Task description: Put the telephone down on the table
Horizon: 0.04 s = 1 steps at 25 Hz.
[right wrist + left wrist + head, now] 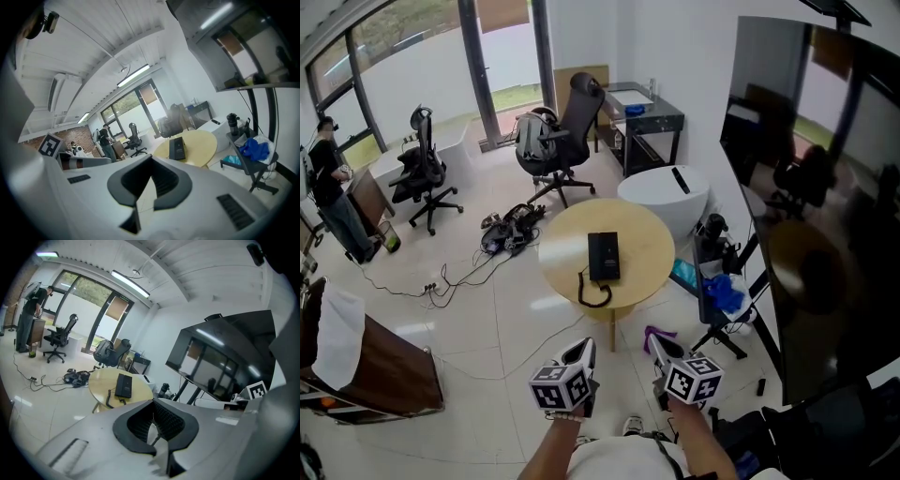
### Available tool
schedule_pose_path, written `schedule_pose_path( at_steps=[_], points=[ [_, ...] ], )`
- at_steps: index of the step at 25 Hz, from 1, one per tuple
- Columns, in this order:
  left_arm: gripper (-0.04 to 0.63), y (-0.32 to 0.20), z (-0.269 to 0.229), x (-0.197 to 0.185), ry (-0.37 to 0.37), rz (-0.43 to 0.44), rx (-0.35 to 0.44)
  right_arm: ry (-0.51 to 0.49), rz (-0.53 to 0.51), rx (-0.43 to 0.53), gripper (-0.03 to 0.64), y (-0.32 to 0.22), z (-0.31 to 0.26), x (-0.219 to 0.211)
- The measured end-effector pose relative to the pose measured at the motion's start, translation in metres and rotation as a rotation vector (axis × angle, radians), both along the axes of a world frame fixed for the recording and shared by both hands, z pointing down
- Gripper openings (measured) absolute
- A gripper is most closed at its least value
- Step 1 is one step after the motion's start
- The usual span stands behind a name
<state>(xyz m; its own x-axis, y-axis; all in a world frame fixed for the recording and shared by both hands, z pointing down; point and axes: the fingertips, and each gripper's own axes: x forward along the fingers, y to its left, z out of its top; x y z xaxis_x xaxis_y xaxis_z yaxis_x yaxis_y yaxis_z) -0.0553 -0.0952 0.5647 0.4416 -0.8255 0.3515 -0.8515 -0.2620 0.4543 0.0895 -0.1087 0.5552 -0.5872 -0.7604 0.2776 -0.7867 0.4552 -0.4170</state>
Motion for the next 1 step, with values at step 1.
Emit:
schedule_pose_path(
  at_steps=[1],
  points=[
    [-0.014,-0.0003,0.0008,0.0007,0.0,0.001,-0.001,0.0,0.001,0.0,0.005,-0.0005,0.0005,0.0007]
  ],
)
